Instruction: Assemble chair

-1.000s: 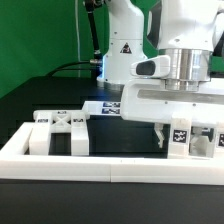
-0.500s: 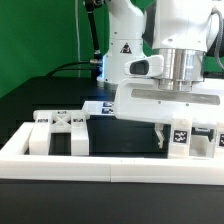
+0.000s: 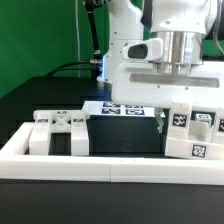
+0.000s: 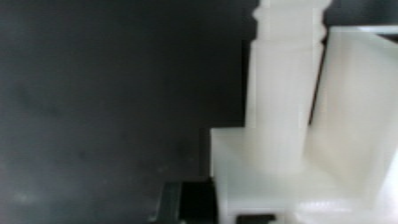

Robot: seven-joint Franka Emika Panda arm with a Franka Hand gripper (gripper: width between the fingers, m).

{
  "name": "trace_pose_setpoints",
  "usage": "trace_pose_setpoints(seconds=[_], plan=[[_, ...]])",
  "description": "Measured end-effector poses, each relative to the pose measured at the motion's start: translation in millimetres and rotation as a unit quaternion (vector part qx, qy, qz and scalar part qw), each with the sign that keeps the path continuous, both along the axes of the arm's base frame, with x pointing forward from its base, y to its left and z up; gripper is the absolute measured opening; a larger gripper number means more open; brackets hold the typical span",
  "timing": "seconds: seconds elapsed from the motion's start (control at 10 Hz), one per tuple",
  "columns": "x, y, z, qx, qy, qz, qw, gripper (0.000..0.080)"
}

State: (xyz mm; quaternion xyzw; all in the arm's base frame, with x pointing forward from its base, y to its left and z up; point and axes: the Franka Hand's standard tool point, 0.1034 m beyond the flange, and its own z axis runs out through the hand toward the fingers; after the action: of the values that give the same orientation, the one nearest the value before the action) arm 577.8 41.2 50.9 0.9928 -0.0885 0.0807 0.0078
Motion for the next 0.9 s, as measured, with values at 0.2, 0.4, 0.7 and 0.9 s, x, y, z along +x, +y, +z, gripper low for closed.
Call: trace_pose_setpoints(seconds=[0.2, 0.4, 0.7, 0.9], plan=[[0.3, -7.0, 16.7, 0.002, 0.008, 0.004, 1.000, 0.0035], [-1.5, -8.4, 20.1, 0.004, 0.021, 0.002, 1.000, 0.0035], [-9.5, -9.6, 16.5, 0.007, 0.057, 0.003, 0.998, 0.0035], [-13.9, -23.2, 32.1, 0.022, 0.149, 0.040, 0.988, 0.0035]])
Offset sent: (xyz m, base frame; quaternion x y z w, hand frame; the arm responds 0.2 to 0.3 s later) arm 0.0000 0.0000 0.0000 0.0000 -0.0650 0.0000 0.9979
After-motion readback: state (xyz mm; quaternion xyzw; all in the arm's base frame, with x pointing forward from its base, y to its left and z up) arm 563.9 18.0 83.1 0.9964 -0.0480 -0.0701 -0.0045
